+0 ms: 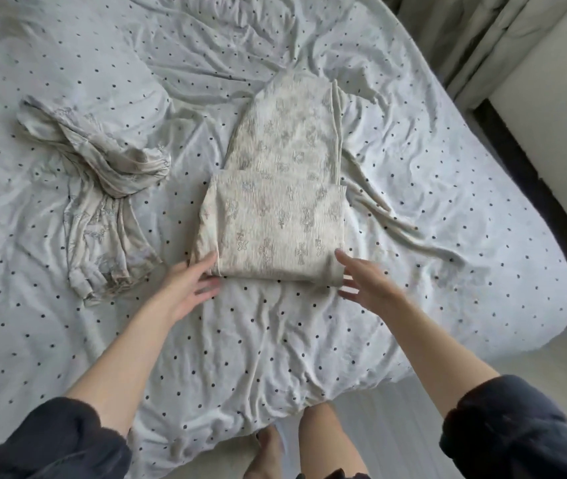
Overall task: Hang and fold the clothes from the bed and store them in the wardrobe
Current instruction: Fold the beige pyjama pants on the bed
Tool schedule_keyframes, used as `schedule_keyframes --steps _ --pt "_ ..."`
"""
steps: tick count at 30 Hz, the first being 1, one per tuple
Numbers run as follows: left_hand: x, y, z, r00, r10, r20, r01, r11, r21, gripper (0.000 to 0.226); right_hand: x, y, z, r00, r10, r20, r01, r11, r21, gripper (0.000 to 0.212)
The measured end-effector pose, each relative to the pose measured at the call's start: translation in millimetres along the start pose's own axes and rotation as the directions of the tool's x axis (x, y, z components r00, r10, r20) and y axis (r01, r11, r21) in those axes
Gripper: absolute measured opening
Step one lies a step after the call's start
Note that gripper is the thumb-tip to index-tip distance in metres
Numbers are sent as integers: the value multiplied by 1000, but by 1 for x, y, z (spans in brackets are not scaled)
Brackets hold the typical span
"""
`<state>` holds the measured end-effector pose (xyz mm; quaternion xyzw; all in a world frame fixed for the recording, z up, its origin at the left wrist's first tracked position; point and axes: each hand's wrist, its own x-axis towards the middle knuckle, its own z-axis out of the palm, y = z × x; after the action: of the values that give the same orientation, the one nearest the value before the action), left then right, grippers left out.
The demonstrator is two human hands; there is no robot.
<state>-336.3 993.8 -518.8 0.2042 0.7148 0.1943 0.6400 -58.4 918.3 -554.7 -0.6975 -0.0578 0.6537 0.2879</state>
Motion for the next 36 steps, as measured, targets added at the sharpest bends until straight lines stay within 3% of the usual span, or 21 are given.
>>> schedule_keyframes --steps 3,7,12,16,21,24,27,29,32,34,36 --pt "7 2 5 1000 3 20 0 990 -143 66 6 -2 7 1000 19 3 -20 997 73 32" --pt "-3 6 13 999 -29 21 32 984 -176 13 1 1 16 994 -16 -109 31 990 135 13" --pt "-31 -2 -5 996 -50 77 54 997 -49 12 -34 21 14 992 -69 -110 81 991 108 22" --pt "-59 -27 -32 963 -190 189 164 976 142 6 -72 63 -1 998 32 -60 -28 998 60 17" --pt "-87 -31 -51 915 -266 304 201 953 228 14 -110 92 -11 985 174 23 -175 984 38 9" --pt "-96 -7 -46 911 -217 350 156 968 196 22 -121 77 -18 981 181 67 -186 979 87 15" --pt "-96 30 -22 921 -62 385 63 998 10 19 -120 37 -23 992 38 122 -63 976 209 21" --pt "-91 58 1 920 115 375 -72 989 -129 22 -115 3 -24 980 -142 137 74 908 413 22" --pt "-71 82 29 917 327 227 -264 926 -269 24 -99 -35 -27 941 -330 73 212 744 634 18" --pt "-52 74 38 925 370 90 -362 928 -91 38 -79 -40 -28 951 -308 -8 261 790 554 23" --pt "-30 52 46 957 290 -3 -287 950 127 45 -53 -34 -30 975 -214 -67 223 915 335 24"
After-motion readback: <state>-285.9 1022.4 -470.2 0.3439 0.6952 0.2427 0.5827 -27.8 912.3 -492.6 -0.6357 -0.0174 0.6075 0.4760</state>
